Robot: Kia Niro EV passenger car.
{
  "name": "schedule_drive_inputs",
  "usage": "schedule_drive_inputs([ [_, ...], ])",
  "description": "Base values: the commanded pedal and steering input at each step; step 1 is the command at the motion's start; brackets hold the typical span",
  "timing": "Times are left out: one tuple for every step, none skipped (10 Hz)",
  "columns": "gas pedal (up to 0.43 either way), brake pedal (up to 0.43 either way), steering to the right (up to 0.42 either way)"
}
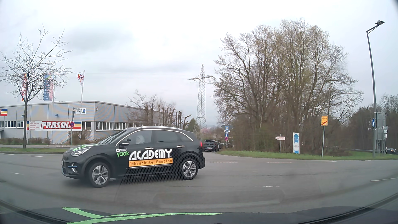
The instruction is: Follow the waypoints while adhering to traffic rules and regulations
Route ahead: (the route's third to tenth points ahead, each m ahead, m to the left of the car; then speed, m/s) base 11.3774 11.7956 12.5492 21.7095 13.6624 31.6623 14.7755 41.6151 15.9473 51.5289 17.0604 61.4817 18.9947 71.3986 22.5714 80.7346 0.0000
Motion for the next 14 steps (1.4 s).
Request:
schedule_drive_inputs([
  [0.000,0.311,-0.005],
  [0.000,0.311,-0.005],
  [0.000,0.311,-0.005],
  [0.000,0.311,-0.005],
  [0.000,0.311,-0.005],
  [0.000,0.311,-0.006],
  [0.000,0.311,-0.006],
  [0.000,0.311,-0.006],
  [0.000,0.311,-0.007],
  [0.000,0.311,-0.006],
  [0.000,0.305,-0.006],
  [0.000,0.311,-0.006],
  [0.000,0.311,-0.007],
  [0.000,0.311,-0.007],
])
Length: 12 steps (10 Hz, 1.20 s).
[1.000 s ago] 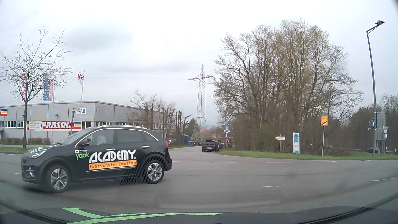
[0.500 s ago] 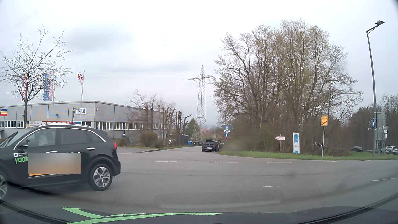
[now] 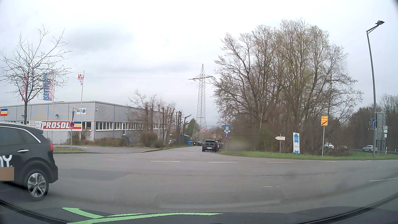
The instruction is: Follow the waypoints while adhering to traffic rules and regulations
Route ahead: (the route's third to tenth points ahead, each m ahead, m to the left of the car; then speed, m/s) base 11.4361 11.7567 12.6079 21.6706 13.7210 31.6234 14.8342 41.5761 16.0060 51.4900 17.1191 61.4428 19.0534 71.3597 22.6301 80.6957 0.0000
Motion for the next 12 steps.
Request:
schedule_drive_inputs([
  [0.000,0.305,-0.006],
  [0.000,0.305,-0.007],
  [0.000,0.305,-0.007],
  [0.000,0.305,-0.007],
  [0.000,0.305,-0.007],
  [0.000,0.305,-0.006],
  [0.000,0.293,-0.007],
  [0.000,0.244,-0.007],
  [0.000,0.201,-0.008],
  [0.000,0.189,-0.008],
  [0.000,0.177,-0.008],
  [0.000,0.146,-0.008],
])
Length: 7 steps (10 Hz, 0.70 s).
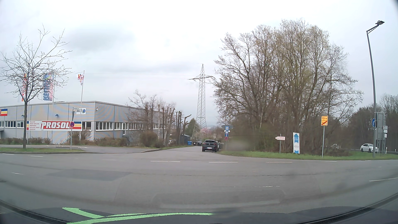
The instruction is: Follow the waypoints while adhering to traffic rules and regulations
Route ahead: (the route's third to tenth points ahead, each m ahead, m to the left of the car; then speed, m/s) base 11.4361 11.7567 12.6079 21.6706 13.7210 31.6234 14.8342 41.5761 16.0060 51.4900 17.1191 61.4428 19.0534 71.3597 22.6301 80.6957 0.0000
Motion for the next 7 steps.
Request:
schedule_drive_inputs([
  [0.000,0.110,-0.009],
  [0.000,0.085,-0.009],
  [0.000,0.055,-0.011],
  [0.000,0.049,-0.012],
  [0.000,0.049,-0.013],
  [0.000,0.055,-0.013],
  [0.000,0.055,-0.012],
])
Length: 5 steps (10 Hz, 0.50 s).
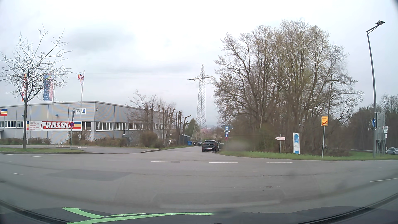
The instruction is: Follow the waypoints while adhering to traffic rules and regulations
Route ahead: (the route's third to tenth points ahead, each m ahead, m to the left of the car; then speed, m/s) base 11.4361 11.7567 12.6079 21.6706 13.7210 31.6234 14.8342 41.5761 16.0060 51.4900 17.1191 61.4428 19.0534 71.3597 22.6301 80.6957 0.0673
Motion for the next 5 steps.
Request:
schedule_drive_inputs([
  [0.000,0.055,-0.012],
  [0.000,0.055,-0.012],
  [0.000,0.055,-0.012],
  [0.000,0.061,-0.013],
  [0.000,0.067,-0.013],
])
